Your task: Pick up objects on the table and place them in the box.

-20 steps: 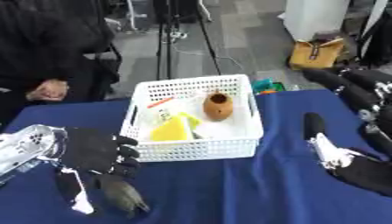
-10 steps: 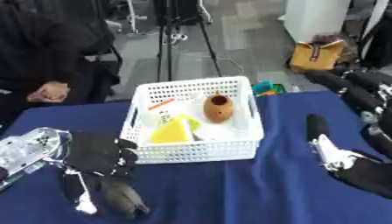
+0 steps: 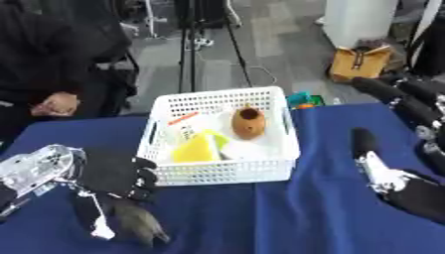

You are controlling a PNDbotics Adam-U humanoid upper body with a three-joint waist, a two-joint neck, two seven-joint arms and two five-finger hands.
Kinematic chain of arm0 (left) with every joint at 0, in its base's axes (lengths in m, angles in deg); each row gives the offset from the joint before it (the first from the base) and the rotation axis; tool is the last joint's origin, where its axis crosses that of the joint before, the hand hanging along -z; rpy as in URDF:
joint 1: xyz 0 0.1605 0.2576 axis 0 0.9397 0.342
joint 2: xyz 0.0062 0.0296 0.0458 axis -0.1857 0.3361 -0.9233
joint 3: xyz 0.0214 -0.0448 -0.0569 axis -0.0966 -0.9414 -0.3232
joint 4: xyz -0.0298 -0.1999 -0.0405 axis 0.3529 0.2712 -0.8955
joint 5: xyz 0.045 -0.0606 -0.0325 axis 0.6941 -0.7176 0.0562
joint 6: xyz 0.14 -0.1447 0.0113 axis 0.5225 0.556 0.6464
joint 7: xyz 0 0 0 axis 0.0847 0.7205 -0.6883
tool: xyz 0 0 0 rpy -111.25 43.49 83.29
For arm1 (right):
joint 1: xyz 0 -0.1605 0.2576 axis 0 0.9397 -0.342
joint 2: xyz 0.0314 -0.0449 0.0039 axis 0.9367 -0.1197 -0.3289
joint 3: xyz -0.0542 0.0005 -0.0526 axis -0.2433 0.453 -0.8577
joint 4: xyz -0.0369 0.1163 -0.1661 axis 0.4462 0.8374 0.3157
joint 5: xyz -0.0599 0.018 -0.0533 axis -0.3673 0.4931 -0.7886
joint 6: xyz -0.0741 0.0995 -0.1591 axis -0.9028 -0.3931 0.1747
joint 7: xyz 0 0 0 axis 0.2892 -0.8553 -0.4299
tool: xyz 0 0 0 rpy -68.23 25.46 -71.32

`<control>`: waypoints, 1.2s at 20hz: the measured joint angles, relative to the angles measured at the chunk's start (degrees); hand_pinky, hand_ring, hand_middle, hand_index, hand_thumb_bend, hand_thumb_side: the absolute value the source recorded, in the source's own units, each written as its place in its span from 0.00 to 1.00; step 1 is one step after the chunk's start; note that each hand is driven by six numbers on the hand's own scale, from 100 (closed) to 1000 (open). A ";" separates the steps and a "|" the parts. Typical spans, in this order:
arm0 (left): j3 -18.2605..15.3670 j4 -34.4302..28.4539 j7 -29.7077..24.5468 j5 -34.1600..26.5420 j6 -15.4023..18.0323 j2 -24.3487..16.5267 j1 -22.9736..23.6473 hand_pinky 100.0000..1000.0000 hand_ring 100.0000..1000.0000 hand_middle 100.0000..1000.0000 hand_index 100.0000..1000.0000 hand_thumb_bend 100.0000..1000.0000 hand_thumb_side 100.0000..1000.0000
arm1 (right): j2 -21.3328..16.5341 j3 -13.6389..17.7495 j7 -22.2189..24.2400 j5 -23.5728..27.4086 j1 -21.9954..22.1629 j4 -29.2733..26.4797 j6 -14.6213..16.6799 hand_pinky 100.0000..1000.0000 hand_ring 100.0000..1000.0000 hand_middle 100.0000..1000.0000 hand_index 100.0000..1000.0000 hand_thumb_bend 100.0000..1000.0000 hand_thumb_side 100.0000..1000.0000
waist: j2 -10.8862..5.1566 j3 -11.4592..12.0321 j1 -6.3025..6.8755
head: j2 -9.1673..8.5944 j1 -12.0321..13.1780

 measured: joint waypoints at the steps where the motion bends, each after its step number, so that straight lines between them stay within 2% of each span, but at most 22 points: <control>1: 0.06 0.13 0.07 0.00 0.07 0.05 -0.20 0.94 0.87 0.75 0.91 0.36 1.00 | 0.00 0.00 -0.08 -0.01 0.00 0.00 -0.05 0.66 0.73 0.72 0.94 0.00 1.00 | 0.00 -0.03 0.01 | -0.01 0.00; 13: 0.28 1.84 0.21 -0.55 0.21 0.55 -0.78 0.93 0.88 0.76 0.91 0.35 1.00 | -0.01 0.05 -0.86 -0.12 -0.02 0.02 -0.51 0.66 0.73 0.72 0.94 0.00 1.00 | 0.00 -0.31 0.32 | -0.44 0.02; 24: 2.33 4.81 0.06 -1.64 0.06 1.56 -0.52 0.93 0.87 0.75 0.89 0.31 1.00 | -0.38 0.40 -1.90 -0.32 -0.04 0.04 -1.23 0.66 0.73 0.72 0.94 0.00 1.00 | 0.40 -0.57 0.78 | -0.46 0.22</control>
